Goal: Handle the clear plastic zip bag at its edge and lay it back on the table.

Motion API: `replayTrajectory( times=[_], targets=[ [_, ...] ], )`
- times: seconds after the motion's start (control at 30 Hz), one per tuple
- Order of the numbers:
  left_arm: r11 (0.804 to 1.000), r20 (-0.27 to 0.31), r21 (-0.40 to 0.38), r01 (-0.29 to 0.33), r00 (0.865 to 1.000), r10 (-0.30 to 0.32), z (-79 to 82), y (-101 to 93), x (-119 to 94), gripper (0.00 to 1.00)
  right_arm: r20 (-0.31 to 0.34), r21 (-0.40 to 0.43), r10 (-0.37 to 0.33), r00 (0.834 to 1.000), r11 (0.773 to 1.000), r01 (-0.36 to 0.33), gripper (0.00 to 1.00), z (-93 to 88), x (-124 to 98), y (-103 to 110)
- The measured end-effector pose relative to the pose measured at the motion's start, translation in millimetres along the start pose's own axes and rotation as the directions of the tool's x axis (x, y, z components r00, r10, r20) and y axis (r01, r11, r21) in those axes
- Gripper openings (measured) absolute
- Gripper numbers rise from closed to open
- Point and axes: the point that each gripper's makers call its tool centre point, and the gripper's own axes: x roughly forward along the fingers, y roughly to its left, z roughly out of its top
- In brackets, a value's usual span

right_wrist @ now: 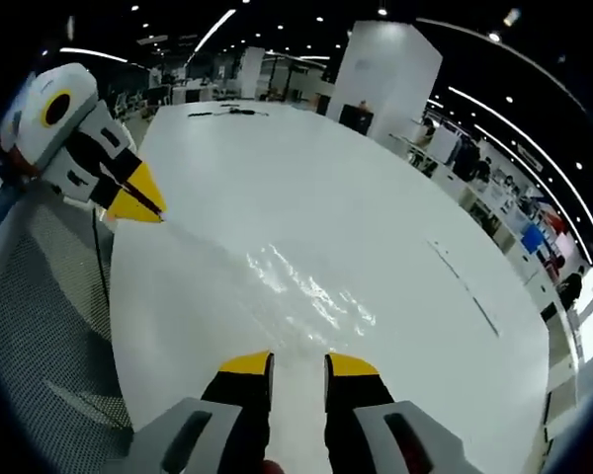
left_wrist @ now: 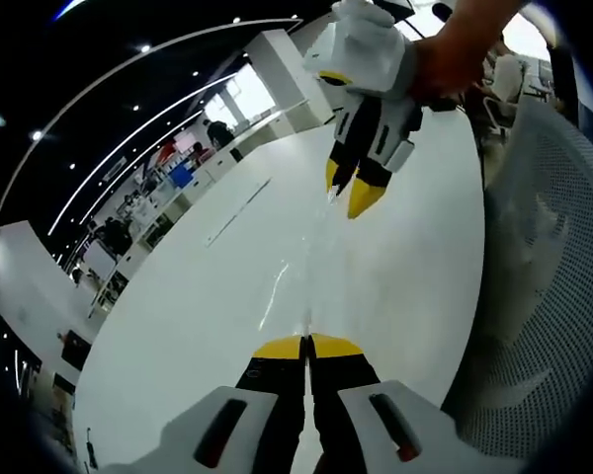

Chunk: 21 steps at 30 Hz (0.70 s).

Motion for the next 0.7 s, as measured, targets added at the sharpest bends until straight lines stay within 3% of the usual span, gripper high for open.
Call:
replayTrajectory(
  times=[0.13, 0.37, 0.53, 0.7],
  targets=[
    [1.0, -0.007, 0.012, 0.005, 1.0, -0.005, 0.1, 0.7, 2.6, 0.0, 0.019, 0.025, 0.008, 1.0, 1.0, -0.009, 0.19, 3.9, -6.4, -0.4],
    [0.996, -0.014, 0.083, 0.036, 0.999, -0.035, 0.0, -2.3, 7.6, 0.0, 0.047, -0.069, 0.009, 0.999, 0.998, -0.006, 0.21, 22.1, -12.6, 5.8],
    [0.994, -0.014, 0.101, 0.052, 0.999, -0.051, -0.2, -4.3, 9.7, 0.0, 0.082, -0.158, 0.059, 0.995, 0.986, -0.046, 0.21, 46.3, -14.0, 24.5],
    [0.99, -0.013, 0.125, 0.071, 0.997, -0.07, 4.3, -9.4, 9.2, 0.0, 0.073, -0.215, 0.101, 0.992, 0.973, -0.083, 0.2, 55.6, -11.4, 43.5]
  ],
)
